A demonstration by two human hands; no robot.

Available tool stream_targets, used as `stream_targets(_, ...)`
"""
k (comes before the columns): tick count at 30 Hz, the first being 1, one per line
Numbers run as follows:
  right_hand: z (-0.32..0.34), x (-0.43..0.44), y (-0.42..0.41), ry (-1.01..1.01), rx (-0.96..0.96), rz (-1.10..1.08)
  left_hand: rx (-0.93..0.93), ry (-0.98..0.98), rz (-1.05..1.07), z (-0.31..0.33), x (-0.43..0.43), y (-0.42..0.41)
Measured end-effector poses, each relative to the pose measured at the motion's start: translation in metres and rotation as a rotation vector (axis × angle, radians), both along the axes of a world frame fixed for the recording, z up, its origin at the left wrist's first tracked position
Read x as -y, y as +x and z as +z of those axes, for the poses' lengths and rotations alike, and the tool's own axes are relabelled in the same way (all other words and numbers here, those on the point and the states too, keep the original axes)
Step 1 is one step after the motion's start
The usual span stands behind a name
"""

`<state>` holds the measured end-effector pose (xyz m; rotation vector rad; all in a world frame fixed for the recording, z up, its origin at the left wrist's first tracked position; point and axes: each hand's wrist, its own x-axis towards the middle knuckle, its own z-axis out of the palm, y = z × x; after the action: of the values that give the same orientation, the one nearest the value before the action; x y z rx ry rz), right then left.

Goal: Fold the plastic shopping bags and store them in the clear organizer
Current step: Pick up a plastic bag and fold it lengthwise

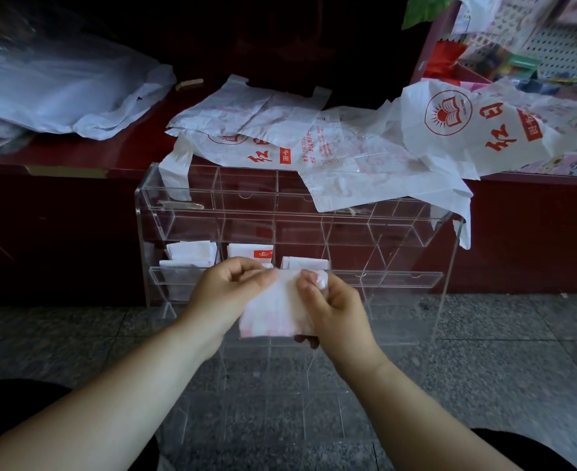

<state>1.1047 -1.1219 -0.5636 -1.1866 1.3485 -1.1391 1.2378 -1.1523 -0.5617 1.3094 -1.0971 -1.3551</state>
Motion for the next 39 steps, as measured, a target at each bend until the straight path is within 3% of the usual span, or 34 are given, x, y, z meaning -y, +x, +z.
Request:
stream_targets(2,0.003,-0.001,0.002,-0.016,0.010,-0.026,-0.213,0.178,0.036,0.001,-0.002,-0.005)
stream_targets(4,0.002,-0.002,0.003,-0.035,0.009,-0.026,-0.278,0.271,0.025,-0.001,-0.005,-0.010)
stream_targets(10,0.000,-0.008,0.008,-0.061,0.025,0.027,0.124,-0.093,0.240,-0.012,-0.001,-0.008)
stream_targets(16,-0.004,-0.007,0.011,-0.023,0.022,0.037,0.475,-0.403,0.255,-0.014,0.011,0.006)
stream_targets(22,-0.005,0.001,0.002,0.165,0.270,0.143,0.406,-0.360,0.263,-0.010,0.014,0.007)
stream_targets(25,-0.005,0.001,0.001,0.159,0.329,0.232,0.324,-0.338,0.291,-0.010,0.013,0.006)
stream_targets(28,0.001,0.002,-0.002,0.129,0.219,0.181,0.297,-0.336,0.297,-0.010,0.012,0.007)
stream_targets(31,0.012,0.007,-0.018,0.025,-0.005,0.092,0.297,-0.304,0.175,-0.013,0.013,0.009)
stream_targets(33,0.020,0.013,-0.035,-0.115,-0.226,-0.039,0.475,-0.347,0.045,-0.016,0.014,0.009)
stream_targets(36,0.026,0.028,-0.058,-0.309,-0.611,-0.235,0.901,-0.513,-0.129,-0.028,0.017,0.011)
stream_targets(39,0.027,0.047,-0.064,-0.406,-0.828,-0.233,1.157,-0.689,-0.250,-0.034,0.017,0.008)
